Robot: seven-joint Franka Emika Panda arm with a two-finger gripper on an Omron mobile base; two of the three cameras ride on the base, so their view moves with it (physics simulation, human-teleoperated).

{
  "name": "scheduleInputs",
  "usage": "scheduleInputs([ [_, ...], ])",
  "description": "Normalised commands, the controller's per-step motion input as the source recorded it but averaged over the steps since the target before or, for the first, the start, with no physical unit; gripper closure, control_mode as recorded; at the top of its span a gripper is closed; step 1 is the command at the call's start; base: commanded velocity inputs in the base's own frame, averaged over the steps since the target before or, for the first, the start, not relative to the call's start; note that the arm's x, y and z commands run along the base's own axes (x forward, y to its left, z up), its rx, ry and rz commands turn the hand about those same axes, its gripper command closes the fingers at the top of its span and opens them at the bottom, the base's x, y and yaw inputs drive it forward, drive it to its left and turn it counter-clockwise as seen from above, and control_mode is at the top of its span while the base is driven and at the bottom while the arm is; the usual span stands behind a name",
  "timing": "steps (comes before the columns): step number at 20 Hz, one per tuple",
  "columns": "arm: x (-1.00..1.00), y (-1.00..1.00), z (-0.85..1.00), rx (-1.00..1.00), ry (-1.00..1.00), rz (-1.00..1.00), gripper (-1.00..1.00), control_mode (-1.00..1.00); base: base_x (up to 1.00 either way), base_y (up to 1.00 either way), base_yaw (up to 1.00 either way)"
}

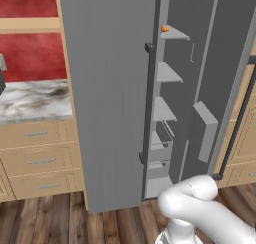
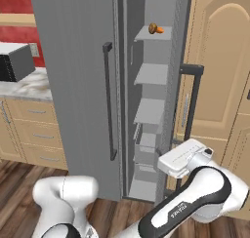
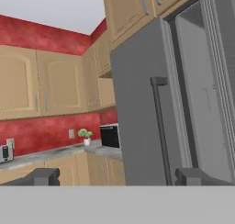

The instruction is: There's a chicken drumstick in the fridge that needs to be moved to the freezer for freezing. Pick up the chicken drumstick from the fridge, place it on any shelf in the freezer, and close the fridge and freezer doors when done.

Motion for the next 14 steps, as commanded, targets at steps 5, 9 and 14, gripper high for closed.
scheduleInputs([
  [5, 0.39, -0.3, -0.2, 0.02, 0.0, 0.03, -1.0, -1.0, 0.0, 0.0, 0.0],
  [9, 0.53, -0.25, -0.21, 0.0, 0.02, 0.02, -1.0, -1.0, 0.0, 0.0, 0.0],
  [14, 0.54, -0.27, -0.25, 0.0, 0.01, 0.05, -1.0, -1.0, 0.0, 0.0, 0.0],
])
